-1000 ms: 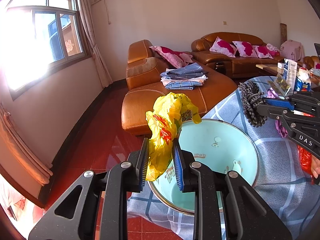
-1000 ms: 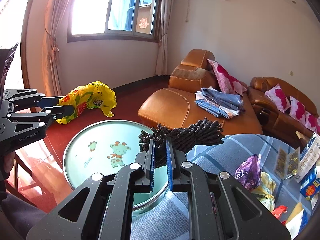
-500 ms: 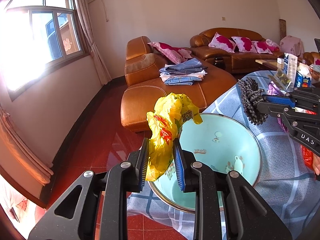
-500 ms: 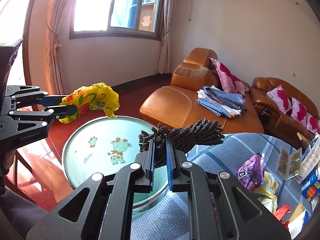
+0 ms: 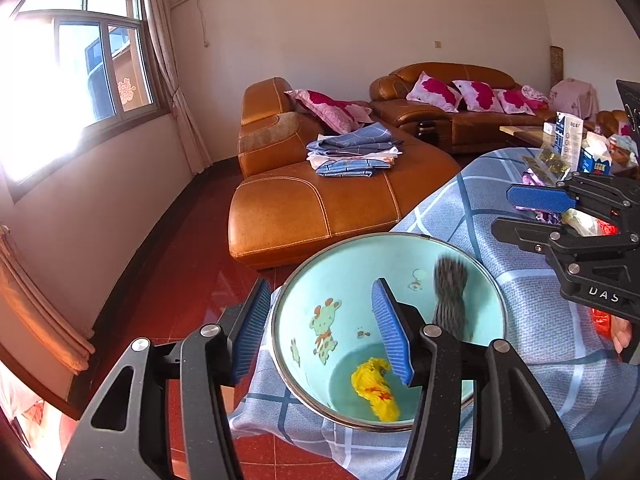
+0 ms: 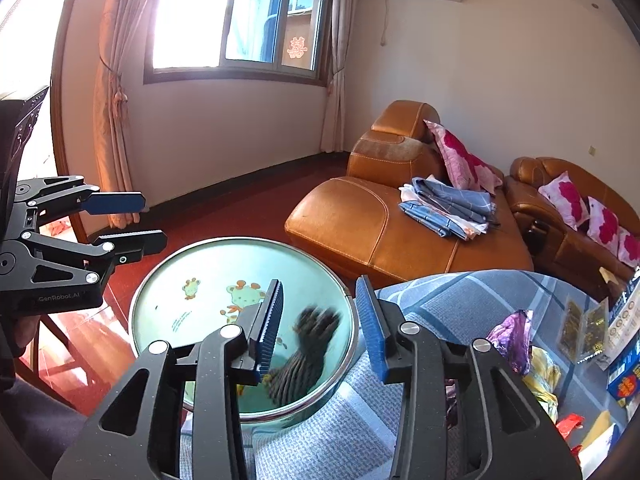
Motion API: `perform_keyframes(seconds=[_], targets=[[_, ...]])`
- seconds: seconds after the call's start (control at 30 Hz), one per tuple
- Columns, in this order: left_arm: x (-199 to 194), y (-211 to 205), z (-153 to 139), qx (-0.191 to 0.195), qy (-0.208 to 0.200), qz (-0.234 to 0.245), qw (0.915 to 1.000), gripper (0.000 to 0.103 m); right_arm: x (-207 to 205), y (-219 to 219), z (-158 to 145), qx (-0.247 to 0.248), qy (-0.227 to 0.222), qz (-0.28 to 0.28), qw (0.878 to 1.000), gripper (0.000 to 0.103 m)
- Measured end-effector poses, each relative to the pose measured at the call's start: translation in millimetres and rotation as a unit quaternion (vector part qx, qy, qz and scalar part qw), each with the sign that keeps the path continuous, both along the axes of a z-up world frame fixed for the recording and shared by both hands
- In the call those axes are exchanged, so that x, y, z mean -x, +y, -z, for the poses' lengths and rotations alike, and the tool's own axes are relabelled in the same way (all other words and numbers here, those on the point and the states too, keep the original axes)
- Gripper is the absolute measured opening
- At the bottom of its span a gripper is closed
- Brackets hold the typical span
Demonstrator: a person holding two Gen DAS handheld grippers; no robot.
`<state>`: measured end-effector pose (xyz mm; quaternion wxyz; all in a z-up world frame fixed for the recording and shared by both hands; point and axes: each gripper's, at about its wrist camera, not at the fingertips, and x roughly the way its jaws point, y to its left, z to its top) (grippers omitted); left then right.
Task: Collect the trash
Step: 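Open both tools over the teal bucket to drop the bag and scrubber, then grasp the red plastic bag with the left tool while the right tool grasps the red mesh net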
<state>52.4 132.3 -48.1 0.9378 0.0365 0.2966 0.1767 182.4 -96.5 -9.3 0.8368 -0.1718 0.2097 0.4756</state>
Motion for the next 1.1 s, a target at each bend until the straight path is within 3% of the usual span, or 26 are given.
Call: perform_keyframes(seconds=[0.1, 0.23, 0.3, 0.43, 0.57, 0.87, 1.1], targets=[[2, 2, -1, 0.002, -0.006, -0.005, 1.0, 0.059, 4, -1, -5, -0.002, -0.021, 0.015, 1.0, 0.045], [3, 0, -3, 0.005, -0.013, -0.003, 0.9999, 0.063, 9, -12, -26, -0.037, -0.038, 0.035, 0.998, 0.062], [3, -5, -2, 0.009, -0.013, 0.006, 0.9999, 0.064, 12, -20, -37, -0.051, -0.045, 0.049, 0.996, 0.065], [5, -22, -2, 0.013, -0.017, 0.031, 0.9993, 0.064, 18, -50, -52, -0.057, -0.056, 0.087, 0.993, 0.067], [4, -46, 1, 0.018, -0.015, 0.064, 0.9977, 0.065, 26, -105, -52, -0.062, -0.046, 0.153, 0.985, 0.069], [-6, -117, 2, 0.014, -0.007, 0.147, 0.9891, 0.065, 44, -245, -10, -0.031, -0.003, 0.331, 0.943, 0.069], [-17, -174, 10, 0.008, 0.001, 0.207, 0.9783, 0.065, 63, -287, 16, -0.038, 0.027, 0.389, 0.92, 0.069]])
